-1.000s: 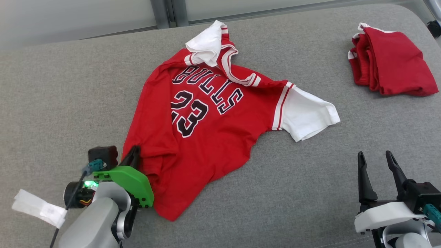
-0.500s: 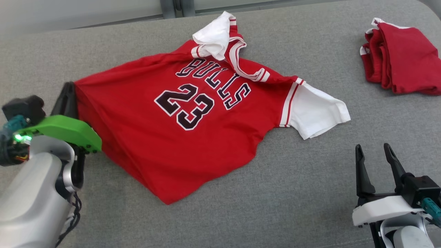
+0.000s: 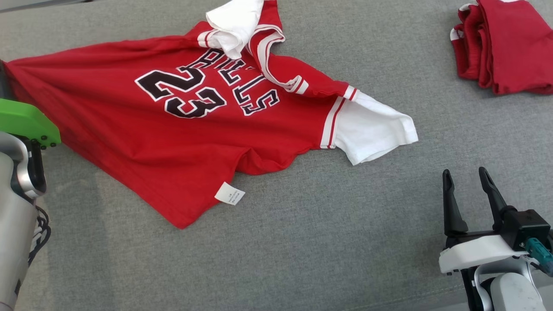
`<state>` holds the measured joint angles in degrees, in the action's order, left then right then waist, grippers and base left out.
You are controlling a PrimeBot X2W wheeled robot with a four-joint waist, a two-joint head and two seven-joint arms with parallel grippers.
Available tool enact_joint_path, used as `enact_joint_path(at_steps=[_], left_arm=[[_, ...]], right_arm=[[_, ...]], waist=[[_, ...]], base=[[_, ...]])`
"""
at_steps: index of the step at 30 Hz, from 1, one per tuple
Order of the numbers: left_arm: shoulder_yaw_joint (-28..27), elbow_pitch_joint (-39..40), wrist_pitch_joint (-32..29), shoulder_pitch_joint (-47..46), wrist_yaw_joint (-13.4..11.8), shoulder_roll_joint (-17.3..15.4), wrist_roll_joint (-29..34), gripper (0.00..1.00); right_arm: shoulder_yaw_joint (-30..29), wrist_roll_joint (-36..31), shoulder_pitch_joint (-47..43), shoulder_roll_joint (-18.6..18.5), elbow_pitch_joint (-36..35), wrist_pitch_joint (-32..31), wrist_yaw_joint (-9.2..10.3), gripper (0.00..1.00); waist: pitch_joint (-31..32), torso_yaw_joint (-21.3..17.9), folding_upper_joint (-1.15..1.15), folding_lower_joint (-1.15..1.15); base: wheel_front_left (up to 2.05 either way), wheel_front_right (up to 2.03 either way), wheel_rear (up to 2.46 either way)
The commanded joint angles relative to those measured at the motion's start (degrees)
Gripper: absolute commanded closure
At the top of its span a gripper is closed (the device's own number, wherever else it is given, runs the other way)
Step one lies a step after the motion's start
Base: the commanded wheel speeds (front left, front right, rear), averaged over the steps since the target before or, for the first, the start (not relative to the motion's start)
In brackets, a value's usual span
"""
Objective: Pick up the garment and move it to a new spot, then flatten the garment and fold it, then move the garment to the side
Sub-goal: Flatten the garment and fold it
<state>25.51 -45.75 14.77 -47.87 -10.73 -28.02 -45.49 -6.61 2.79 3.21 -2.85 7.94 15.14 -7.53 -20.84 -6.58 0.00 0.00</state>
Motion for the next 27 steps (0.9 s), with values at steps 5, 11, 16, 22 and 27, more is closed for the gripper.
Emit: enact_joint_path(at_steps=[5,11,16,22,27], left_arm=[[-6.51,1.48,0.40,0.09,-0.69,1.22,5.79,0.00],[-13.85,5.75,0.35,6.43,1.18,4.92,10.12,0.00],[-21.99,13.10,0.36,15.52,2.86,10.15,11.99,0.00],[-21.58,19.71,0.35,29.51,8.14,19.02,12.24,0.00],[-15.68,22.02,-4.59,36.81,11.24,22.98,9.87,0.00]], right_arm=[[0.29,-0.25,0.89,-0.11,0.51,-0.01,0.09,0.00],[0.15,0.01,-0.33,-0.11,0.93,-0.01,0.09,0.00],[-0.59,0.41,-2.09,-0.13,1.40,-0.01,0.09,0.00],[-1.32,1.08,-4.50,-0.12,1.75,-0.01,0.09,0.00],[-1.52,1.56,-5.74,-0.13,1.67,-0.01,0.09,0.00]], waist=[[0.08,0.25,0.00,0.00],[3.00,1.95,0.00,0.00],[7.06,3.78,0.00,0.00],[11.63,5.45,0.00,0.00],[13.07,6.54,0.00,0.00]], base=[[0.00,0.00,0.00],[0.00,0.00,0.00],[0.00,0.00,0.00],[0.00,0.00,0.00],[0.00,0.00,0.00]])
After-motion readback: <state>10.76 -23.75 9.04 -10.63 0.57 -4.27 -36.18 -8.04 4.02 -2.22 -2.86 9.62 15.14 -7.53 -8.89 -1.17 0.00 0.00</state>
